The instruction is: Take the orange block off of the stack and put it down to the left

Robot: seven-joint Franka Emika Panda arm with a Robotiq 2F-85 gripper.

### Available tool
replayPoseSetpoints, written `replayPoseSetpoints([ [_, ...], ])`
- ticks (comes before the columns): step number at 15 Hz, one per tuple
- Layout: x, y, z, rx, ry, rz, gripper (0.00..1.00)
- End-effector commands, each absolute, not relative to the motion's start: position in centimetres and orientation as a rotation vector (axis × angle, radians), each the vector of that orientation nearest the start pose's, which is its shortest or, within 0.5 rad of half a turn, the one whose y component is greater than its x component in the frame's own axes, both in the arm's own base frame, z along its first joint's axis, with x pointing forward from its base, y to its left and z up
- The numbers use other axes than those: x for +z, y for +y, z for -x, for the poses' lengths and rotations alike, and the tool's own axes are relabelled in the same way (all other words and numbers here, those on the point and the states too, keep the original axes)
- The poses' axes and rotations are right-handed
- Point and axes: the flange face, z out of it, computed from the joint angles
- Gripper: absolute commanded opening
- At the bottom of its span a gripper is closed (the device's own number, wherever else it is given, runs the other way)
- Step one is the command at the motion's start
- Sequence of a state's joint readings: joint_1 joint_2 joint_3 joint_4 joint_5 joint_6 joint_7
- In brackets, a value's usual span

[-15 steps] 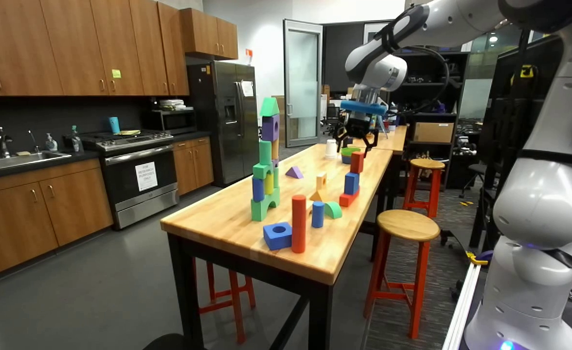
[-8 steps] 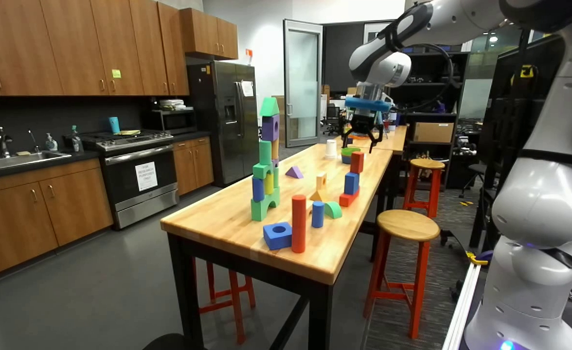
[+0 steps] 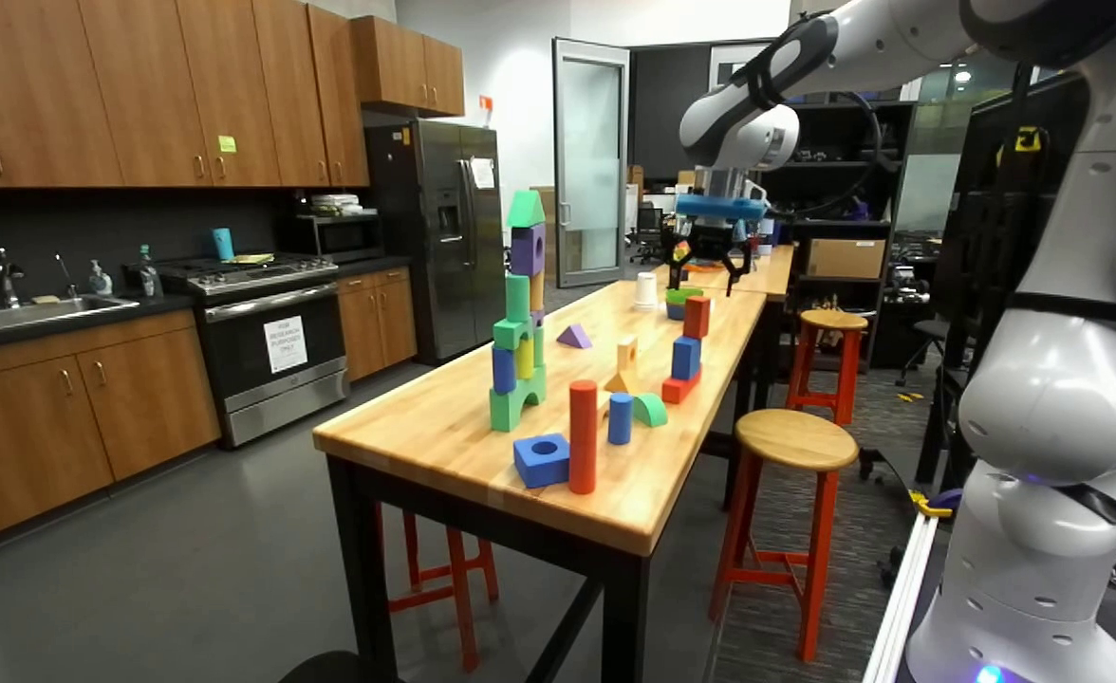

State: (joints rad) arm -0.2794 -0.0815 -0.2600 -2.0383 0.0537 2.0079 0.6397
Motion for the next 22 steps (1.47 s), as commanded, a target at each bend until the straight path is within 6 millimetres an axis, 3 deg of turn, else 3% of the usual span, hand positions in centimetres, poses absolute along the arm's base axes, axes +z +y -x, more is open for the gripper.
replayPoseSetpoints([
  [1, 48.4, -28.6, -47.2, -0.12, 1.709, 2.53, 1.0],
  [9, 47.8, -30.5, -49.3, -0.148, 1.76, 2.476, 1.0],
  [14, 47.3, -31.9, -48.9, -0.055, 1.884, 2.47, 1.0],
  [22, 47.7, -31.9, -48.8, 0.039, 1.928, 2.449, 1.0],
])
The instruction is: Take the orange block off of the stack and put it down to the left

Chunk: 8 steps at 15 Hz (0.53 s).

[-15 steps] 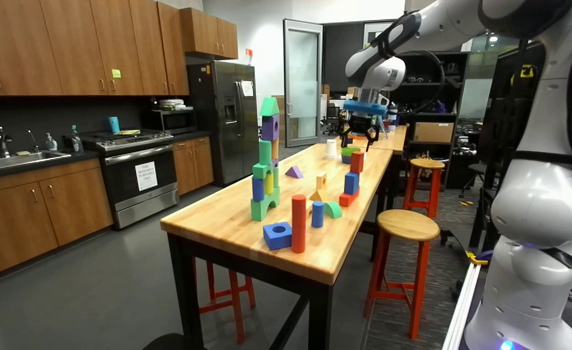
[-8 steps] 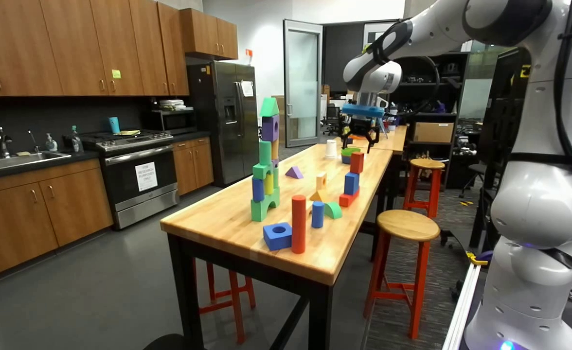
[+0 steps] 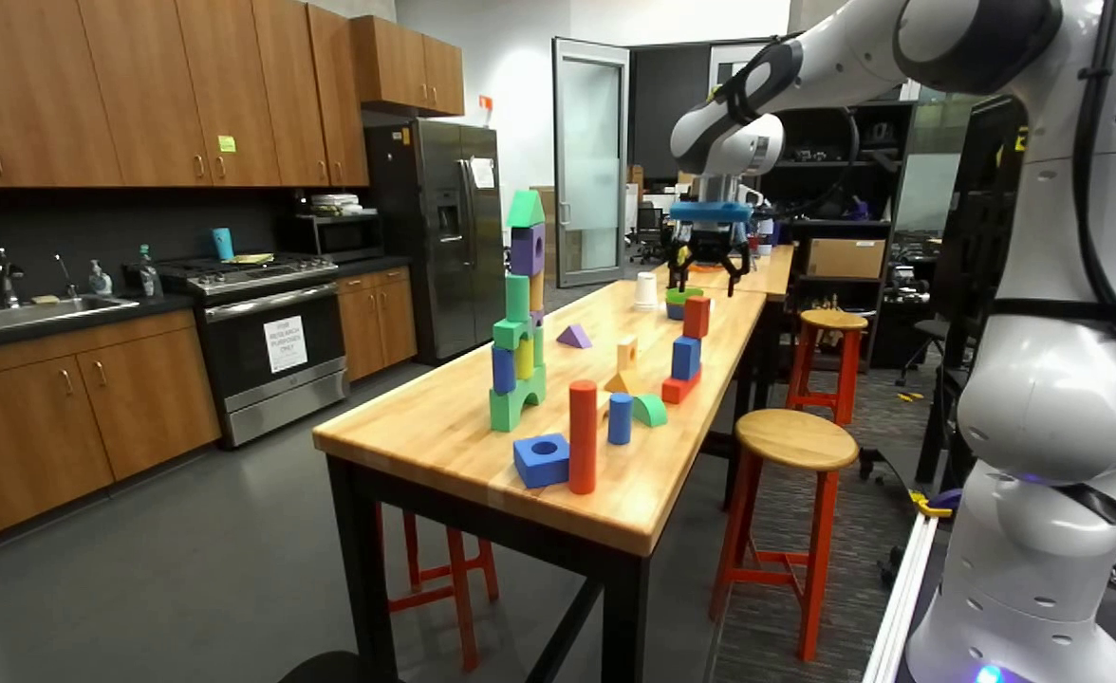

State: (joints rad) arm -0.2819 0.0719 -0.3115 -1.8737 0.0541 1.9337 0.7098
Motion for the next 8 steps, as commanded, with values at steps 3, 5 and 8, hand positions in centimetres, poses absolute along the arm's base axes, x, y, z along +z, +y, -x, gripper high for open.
replayPoseSetpoints([
  [3, 47.55, -31.74, -49.13, 0.039, 1.923, 2.448, 1.0],
  [5, 47.4, -31.67, -49.29, 0.04, 1.918, 2.441, 1.0],
  [8, 47.12, -31.65, -49.59, 0.038, 1.912, 2.424, 1.0],
])
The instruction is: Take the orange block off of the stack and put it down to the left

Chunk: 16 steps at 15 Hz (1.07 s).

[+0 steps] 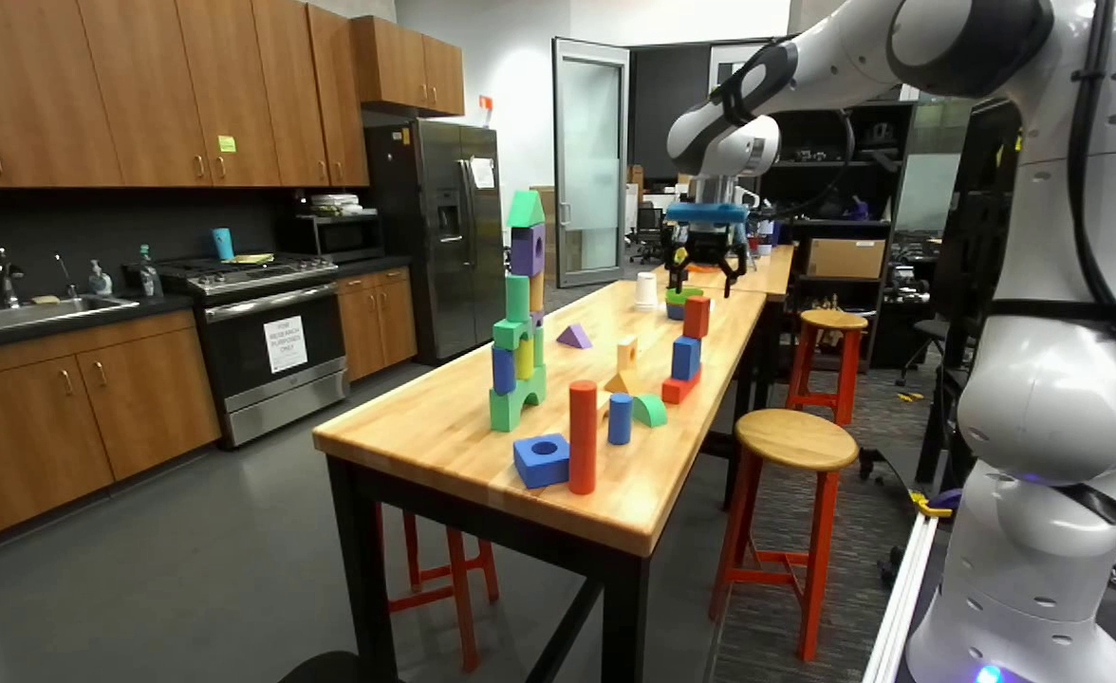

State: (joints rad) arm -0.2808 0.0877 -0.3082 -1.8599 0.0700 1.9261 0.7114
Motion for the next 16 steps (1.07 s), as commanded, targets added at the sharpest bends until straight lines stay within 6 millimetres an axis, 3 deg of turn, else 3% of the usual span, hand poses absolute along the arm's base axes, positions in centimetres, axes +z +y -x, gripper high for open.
replayPoseSetpoints([
  [1, 47.0, -31.6, -49.7, 0.041, 1.911, 2.42, 1.0],
  [14, 45.5, -31.4, -50.0, 0.089, 1.905, 2.377, 1.0],
  [15, 45.5, -31.4, -50.0, 0.088, 1.902, 2.379, 0.75],
  [16, 45.4, -31.4, -50.0, 0.087, 1.902, 2.379, 0.74],
])
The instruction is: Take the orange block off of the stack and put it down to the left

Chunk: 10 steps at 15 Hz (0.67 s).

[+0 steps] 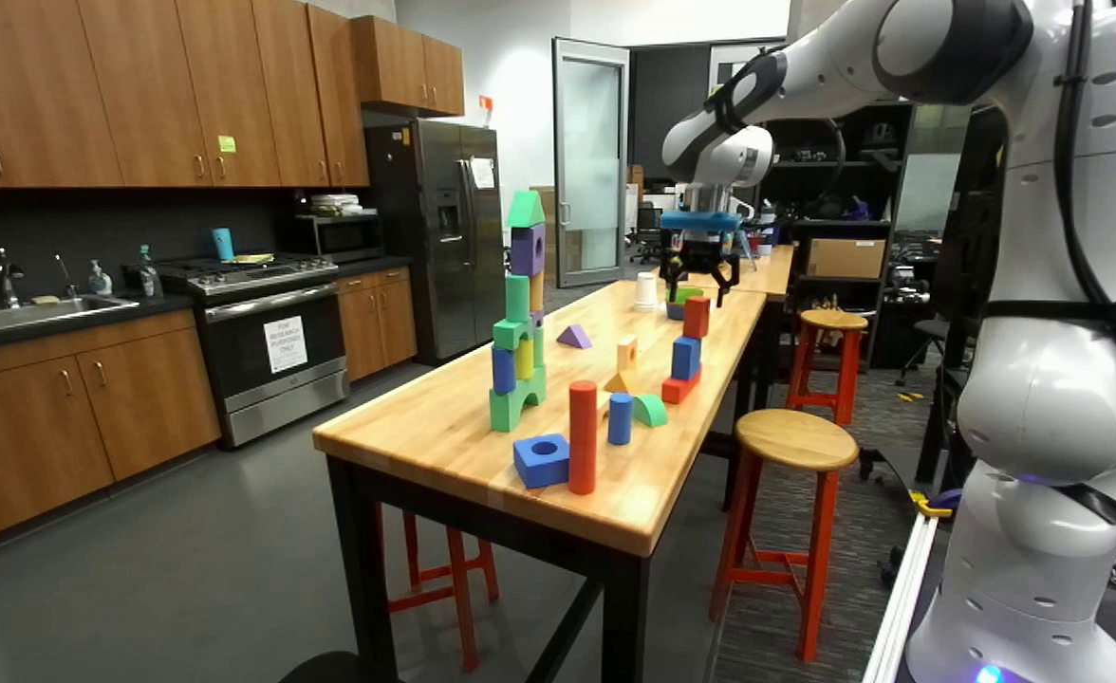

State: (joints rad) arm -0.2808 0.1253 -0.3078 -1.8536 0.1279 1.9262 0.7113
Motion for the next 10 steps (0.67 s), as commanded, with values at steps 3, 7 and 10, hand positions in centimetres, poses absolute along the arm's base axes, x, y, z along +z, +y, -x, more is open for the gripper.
replayPoseSetpoints([
  [3, 45.37, -31.45, -49.9, 0.088, 1.902, 2.378, 0.54],
  [7, 45.35, -31.44, -49.84, 0.09, 1.899, 2.38, 0.23],
  [10, 45.36, -31.12, -49.95, 0.091, 1.884, 2.387, 0.16],
])
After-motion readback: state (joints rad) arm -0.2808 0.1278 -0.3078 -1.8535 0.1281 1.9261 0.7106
